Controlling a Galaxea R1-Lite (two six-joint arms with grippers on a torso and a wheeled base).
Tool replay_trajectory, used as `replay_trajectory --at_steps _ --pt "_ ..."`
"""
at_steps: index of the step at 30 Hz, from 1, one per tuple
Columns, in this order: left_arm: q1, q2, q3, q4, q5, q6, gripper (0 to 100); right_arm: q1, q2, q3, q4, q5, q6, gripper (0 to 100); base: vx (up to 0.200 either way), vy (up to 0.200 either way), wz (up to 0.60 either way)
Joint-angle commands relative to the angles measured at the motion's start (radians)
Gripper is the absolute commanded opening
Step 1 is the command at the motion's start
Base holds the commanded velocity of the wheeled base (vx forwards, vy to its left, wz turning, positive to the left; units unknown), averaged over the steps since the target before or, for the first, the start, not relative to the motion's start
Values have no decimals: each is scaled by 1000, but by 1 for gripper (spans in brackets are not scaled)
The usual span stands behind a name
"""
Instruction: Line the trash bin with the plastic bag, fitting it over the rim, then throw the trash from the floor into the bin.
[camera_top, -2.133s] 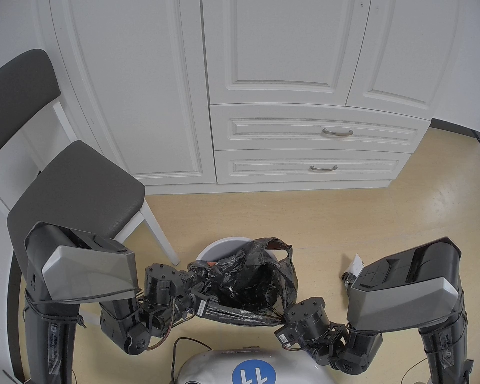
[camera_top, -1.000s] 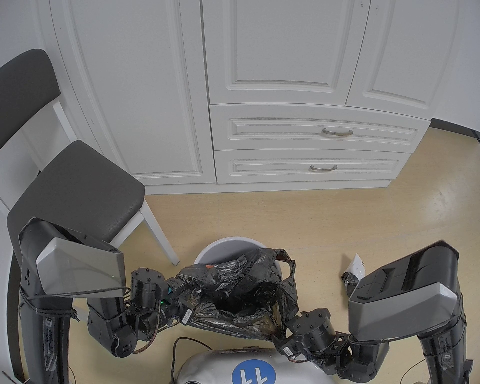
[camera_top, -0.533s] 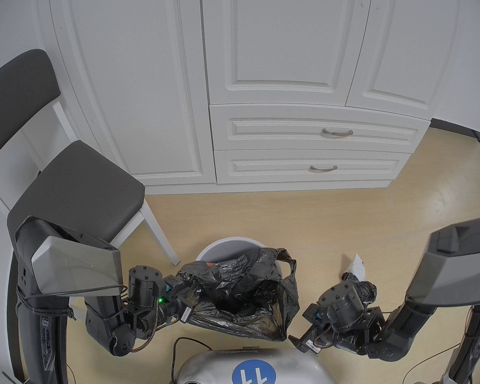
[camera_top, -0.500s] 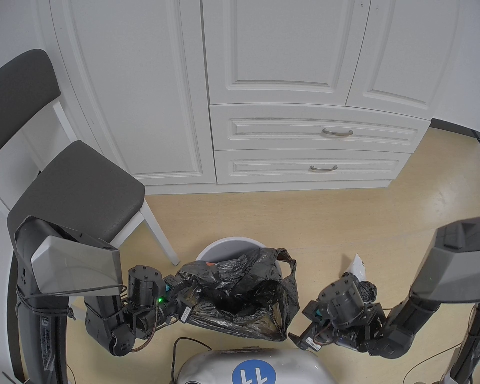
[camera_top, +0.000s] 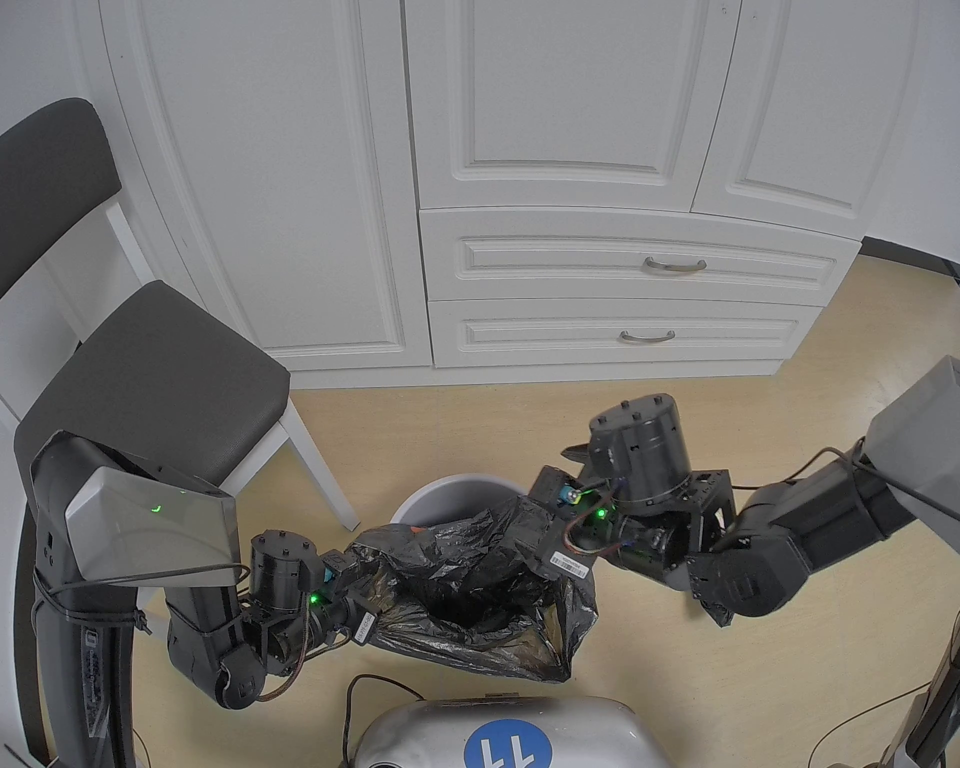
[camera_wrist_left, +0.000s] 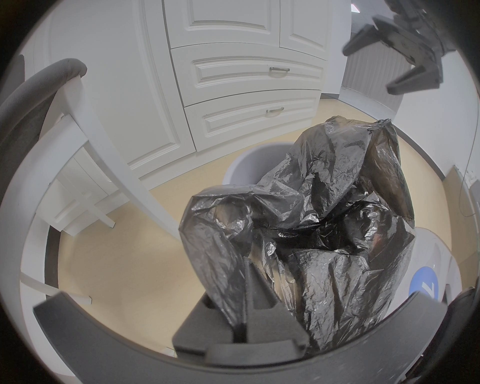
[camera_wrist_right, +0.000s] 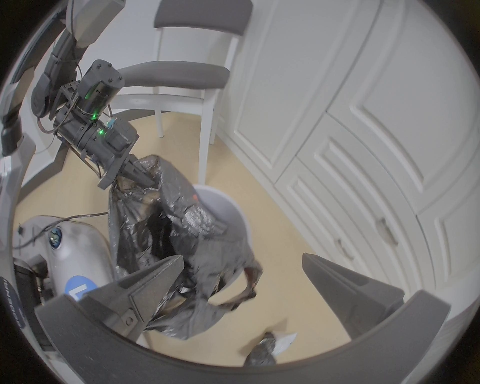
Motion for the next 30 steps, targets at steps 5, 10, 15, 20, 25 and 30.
replay_trajectory --at_steps 5,10,15,20,25,30 --pt "27 8 11 0 0 22 100 40 80 -95 10 22 -171 100 0 0 0" --pt "61 8 24 0 -3 66 100 17 94 -155 37 33 -388 100 0 0 0" --pt "62 7 26 -11 -3 66 100 -2 89 -190 189 30 -500 100 0 0 0" --pt "56 10 34 -54 -3 69 100 8 108 -199 278 30 -510 100 0 0 0" --pt "55 7 37 -57 -1 69 100 11 174 -224 278 31 -512 100 0 0 0" --pt "59 2 37 -57 -1 71 100 6 227 -244 278 31 -507 100 0 0 0"
